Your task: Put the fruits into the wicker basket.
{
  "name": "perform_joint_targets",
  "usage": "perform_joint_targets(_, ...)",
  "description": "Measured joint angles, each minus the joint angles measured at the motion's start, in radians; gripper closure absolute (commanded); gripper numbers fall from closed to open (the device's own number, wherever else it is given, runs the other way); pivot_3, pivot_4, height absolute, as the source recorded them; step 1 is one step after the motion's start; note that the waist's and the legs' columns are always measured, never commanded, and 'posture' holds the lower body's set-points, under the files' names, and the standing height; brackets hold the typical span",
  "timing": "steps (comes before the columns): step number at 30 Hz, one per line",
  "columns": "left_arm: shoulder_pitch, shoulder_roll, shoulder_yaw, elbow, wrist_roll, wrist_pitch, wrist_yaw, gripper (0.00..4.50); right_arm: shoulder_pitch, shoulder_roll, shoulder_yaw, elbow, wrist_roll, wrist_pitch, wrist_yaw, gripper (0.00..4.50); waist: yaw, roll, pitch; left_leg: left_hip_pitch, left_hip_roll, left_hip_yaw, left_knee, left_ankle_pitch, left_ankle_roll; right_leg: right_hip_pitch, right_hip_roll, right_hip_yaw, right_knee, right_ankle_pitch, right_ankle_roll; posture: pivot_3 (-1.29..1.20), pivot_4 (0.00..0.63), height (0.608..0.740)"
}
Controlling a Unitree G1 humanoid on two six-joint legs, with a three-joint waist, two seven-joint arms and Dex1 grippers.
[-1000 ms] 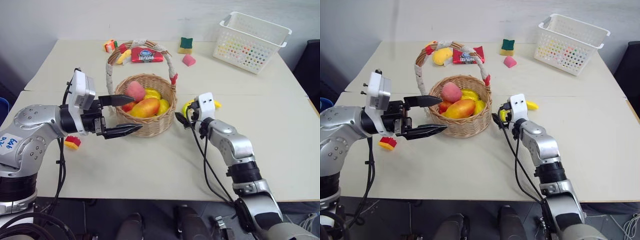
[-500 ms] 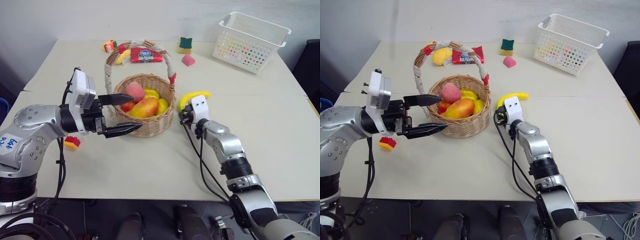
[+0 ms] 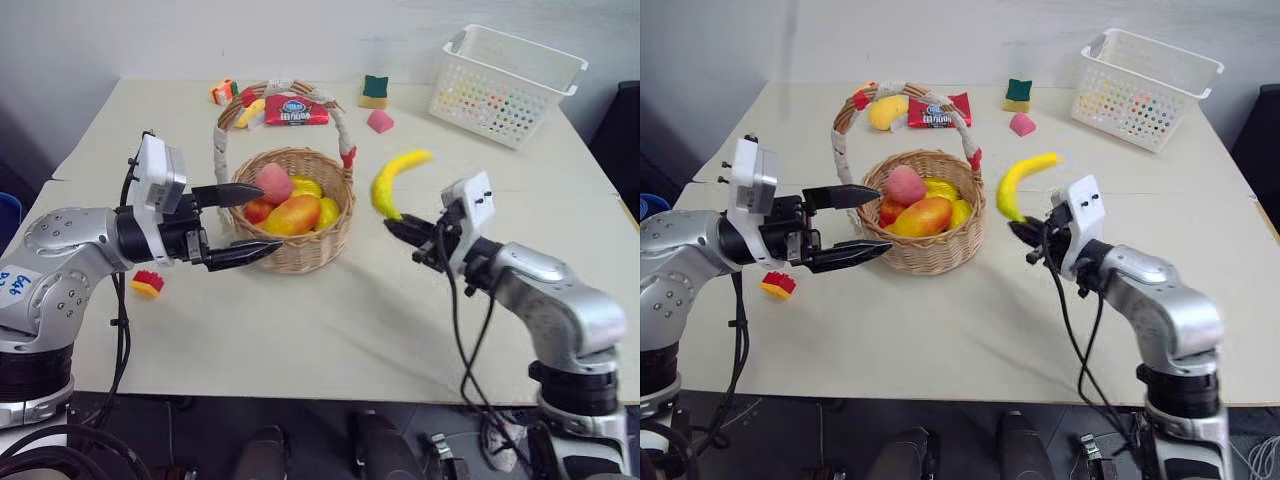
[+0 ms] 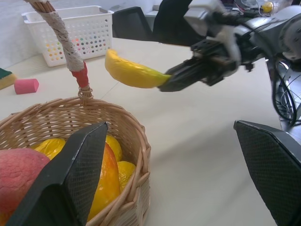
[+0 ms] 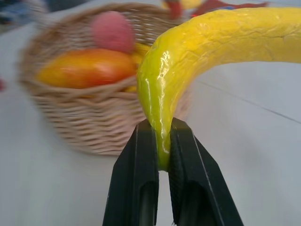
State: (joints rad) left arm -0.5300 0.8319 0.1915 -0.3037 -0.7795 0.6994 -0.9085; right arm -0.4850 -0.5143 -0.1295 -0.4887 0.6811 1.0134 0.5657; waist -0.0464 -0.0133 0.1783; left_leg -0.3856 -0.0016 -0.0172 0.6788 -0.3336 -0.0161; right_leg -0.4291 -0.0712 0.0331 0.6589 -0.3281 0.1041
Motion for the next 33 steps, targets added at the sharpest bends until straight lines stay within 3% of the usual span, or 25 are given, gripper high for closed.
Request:
perform_joint_targets(6,-0.015,0.0,0.004,0.021,0.002,-0.003,0.0,0.0,-0.095,0.032,0.072,-0.029,0.178,0.144,0.02,4.49,0.002,0.0,0.0,0.0,-0.001,0.0,0.0,0.0,0.0,0.0,-0.001,0.0,0.0,0.0,0.0,0.0,0.15,0.74)
perform_joint_targets(14,-0.006,0.006,0.03,0.022,0.002,-0.003,0.011,0.0,-0.33,0.144,0.211,0.135,0.106,0.044,0.03,4.49,0.0,0.0,0.0,-0.001,-0.001,0.0,0.0,0.0,0.0,-0.001,-0.002,-0.001,0.0,0.0,0.0,0.0,0.15,0.74)
perform_joint_targets(19,0.012,0.005,0.036,-0.003,0.002,-0.003,0.031,0.0,-0.43,0.22,0.282,0.374,-0.039,-0.062,0.011,2.89,-0.007,0.0,0.0,-0.001,-0.001,0.0,0.0,0.0,0.0,-0.001,-0.002,-0.001,0.0,0.0,0.0,0.0,0.15,0.74)
perform_joint_targets(23,0.03,0.005,0.044,-0.006,0.002,-0.002,0.045,0.0,-0.409,0.218,0.294,0.409,-0.08,-0.078,0.02,1.51,-0.006,0.0,0.0,-0.003,-0.002,-0.001,0.0,0.0,0.0,-0.002,-0.003,-0.001,0.0,0.0,0.0,0.0,0.15,0.74)
perform_joint_targets(27,0.036,0.006,0.06,-0.011,0.001,-0.002,0.056,0.0,-0.338,0.176,0.206,0.279,-0.008,-0.054,0.037,1.51,-0.004,0.0,0.0,-0.004,-0.002,-0.001,0.0,0.0,0.001,-0.003,-0.004,-0.002,-0.001,0.0,0.0,0.0,0.15,0.74)
perform_joint_targets(30,0.037,0.005,0.078,-0.013,0.0,-0.002,0.074,0.0,-0.296,0.092,0.059,0.161,0.065,-0.019,0.015,1.51,0.003,0.0,0.0,-0.004,-0.003,-0.001,0.001,0.0,0.001,-0.002,-0.004,-0.002,-0.002,0.0,0.0,0.0,0.15,0.74)
perform_joint_targets(33,0.025,-0.008,0.081,-0.012,-0.002,-0.003,0.088,0.0,-0.296,0.06,0.018,0.163,0.028,-0.031,-0.047,1.51,0.002,0.0,0.0,-0.003,-0.003,0.0,0.001,0.0,0.001,-0.002,-0.004,-0.001,-0.001,0.0,0.0,0.0,0.15,0.74)
